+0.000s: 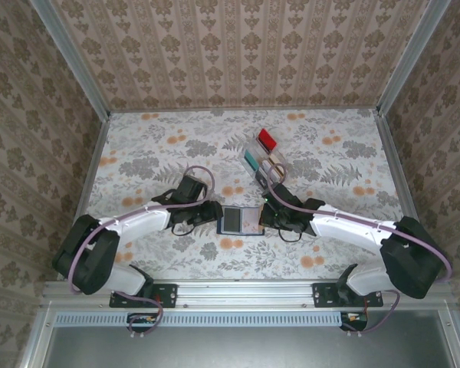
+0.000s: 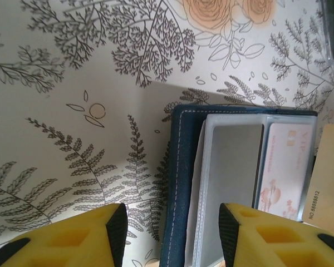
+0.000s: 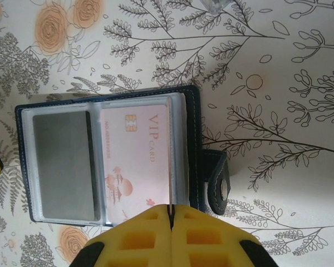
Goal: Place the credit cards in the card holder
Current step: Turn over the card slot in the card holder.
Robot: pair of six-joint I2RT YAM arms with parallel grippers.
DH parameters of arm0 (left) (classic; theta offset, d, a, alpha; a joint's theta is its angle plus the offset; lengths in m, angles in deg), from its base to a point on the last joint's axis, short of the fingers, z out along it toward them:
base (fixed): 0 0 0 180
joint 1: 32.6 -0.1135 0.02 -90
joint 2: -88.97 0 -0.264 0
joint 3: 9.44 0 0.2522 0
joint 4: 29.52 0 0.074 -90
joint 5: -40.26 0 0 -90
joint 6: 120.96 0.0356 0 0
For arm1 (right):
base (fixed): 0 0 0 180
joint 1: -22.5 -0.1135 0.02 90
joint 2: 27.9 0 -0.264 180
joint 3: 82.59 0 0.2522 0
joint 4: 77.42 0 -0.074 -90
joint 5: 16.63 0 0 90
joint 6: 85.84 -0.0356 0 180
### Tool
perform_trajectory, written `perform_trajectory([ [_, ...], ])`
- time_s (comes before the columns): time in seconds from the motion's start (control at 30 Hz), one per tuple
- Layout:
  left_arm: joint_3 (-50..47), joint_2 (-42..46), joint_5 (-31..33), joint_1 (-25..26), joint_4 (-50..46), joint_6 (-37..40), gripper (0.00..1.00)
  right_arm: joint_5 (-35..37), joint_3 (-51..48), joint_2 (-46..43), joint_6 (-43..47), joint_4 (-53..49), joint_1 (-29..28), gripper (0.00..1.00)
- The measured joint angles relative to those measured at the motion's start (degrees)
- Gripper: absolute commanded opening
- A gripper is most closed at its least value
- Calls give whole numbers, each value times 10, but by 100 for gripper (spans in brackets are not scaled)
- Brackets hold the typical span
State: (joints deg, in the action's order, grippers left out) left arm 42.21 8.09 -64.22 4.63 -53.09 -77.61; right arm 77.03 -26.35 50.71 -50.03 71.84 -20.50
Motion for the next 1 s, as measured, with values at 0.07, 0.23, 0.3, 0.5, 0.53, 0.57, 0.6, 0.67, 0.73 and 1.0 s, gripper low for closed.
perform_trajectory([
  [0.07, 0, -3, -2, 3, 0, 0, 49, 0, 0, 2, 3, -1, 0, 0],
  [0.23, 0, -12, -3, 6, 1, 0, 43, 2, 1, 16, 12, -7, 0, 0],
  [0.3, 0, -17, -3, 7, 2, 0, 41, 2, 5, 21, 16, -10, 0, 0],
  [0.5, 0, -37, -4, 13, 4, 2, 35, 2, 13, 33, 22, -6, 0, 0],
  [0.53, 0, -41, -4, 14, 4, 3, 33, 2, 13, 36, 22, -2, 0, 0],
  [0.57, 0, -44, -4, 15, 4, 3, 32, 0, 13, 38, 21, 4, 0, 0],
  [0.6, 0, -46, -4, 16, 4, 4, 29, -3, 13, 39, 21, 8, 0, 0],
  [0.67, 0, -49, -2, 17, 4, 5, 27, -8, 13, 40, 21, 15, 0, 0],
  [0.73, 0, -49, -1, 17, 3, 6, 25, -10, 14, 40, 21, 16, 0, 0],
  [1.0, 0, -49, 1, 25, 4, 6, 23, -32, 20, 38, 29, 16, 0, 0],
])
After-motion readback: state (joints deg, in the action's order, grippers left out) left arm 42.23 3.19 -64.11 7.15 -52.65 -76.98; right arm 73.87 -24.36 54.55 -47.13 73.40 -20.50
